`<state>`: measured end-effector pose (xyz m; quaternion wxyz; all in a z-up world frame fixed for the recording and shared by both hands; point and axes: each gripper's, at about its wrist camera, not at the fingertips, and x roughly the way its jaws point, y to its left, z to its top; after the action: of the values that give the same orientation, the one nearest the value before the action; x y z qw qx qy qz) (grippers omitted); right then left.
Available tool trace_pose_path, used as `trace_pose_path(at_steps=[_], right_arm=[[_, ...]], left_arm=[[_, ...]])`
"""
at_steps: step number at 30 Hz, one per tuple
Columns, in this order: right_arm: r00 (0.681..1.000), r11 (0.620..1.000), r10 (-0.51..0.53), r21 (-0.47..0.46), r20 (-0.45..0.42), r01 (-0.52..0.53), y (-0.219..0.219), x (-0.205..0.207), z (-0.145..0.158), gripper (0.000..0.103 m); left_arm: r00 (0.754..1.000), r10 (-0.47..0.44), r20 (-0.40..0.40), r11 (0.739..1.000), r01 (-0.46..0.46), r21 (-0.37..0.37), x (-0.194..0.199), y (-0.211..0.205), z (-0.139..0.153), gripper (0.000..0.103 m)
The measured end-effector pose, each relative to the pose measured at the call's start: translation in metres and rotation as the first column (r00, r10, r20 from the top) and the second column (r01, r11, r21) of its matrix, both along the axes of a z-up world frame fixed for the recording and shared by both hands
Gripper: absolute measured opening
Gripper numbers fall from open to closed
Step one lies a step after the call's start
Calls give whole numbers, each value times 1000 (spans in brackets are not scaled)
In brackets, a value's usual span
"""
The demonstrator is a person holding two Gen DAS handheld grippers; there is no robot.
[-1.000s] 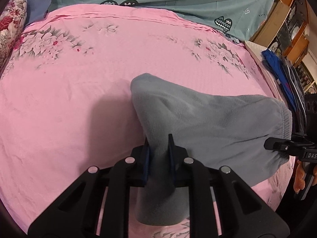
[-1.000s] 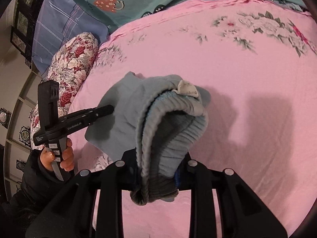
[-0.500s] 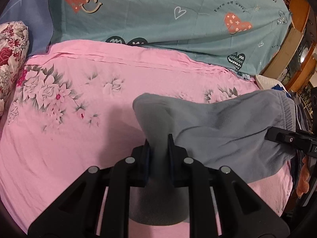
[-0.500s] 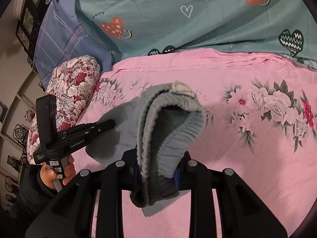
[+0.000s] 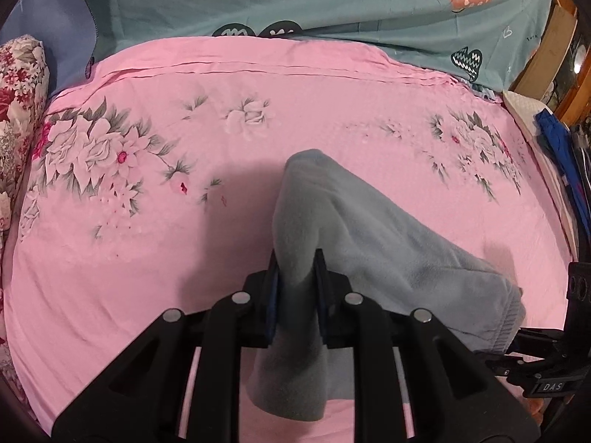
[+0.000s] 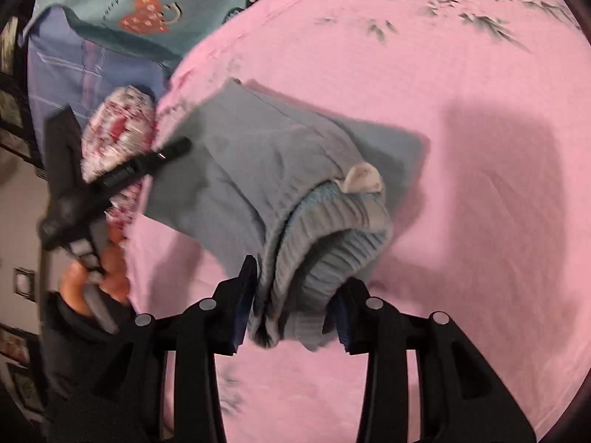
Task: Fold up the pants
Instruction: 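Lift the grey bundle with both grippers and carry it across the sheet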
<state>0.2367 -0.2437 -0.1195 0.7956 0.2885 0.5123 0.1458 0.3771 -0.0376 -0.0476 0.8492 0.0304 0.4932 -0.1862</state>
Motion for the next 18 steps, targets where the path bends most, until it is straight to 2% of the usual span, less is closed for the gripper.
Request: trace_pose_path(at_steps=[1, 4, 6, 8, 11, 14, 15, 18], right_arm=[[1000, 999, -6, -44, 24, 7, -1, -7, 5, 40], [997, 993, -51, -103, 64, 58, -12, -26, 25, 60], [994, 992, -87, -90, 67, 93, -25, -31, 30, 60], [991, 989, -121, -84, 62, 126, -36, -31, 31, 61], [991, 991, -123, -39, 59, 125, -37, -20, 24, 61], [992, 984, -126, -123, 32, 129, -23, -3, 14, 61], [990, 984, -141, -111, 3, 140, -22, 0, 8, 62], [987, 986, -159, -49, -4, 159, -19, 5, 5, 70]], left_arm=[[1000, -3, 7, 1000, 3, 6, -1, 1, -1, 20], [999, -4, 39, 999, 2, 41, -5, 9, 0, 28], [998, -5, 60, 998, 2, 59, -8, 19, 3, 29], [996, 5, 84, 998, -10, 67, -10, 31, 7, 38], [995, -8, 102, 999, 3, 51, -12, 39, 9, 42], [993, -35, 112, 997, 26, 72, -10, 32, 1, 49], [994, -35, 107, 997, 28, 69, -8, 31, -2, 49], [995, -43, 91, 998, 39, 48, 1, 26, -13, 50]])
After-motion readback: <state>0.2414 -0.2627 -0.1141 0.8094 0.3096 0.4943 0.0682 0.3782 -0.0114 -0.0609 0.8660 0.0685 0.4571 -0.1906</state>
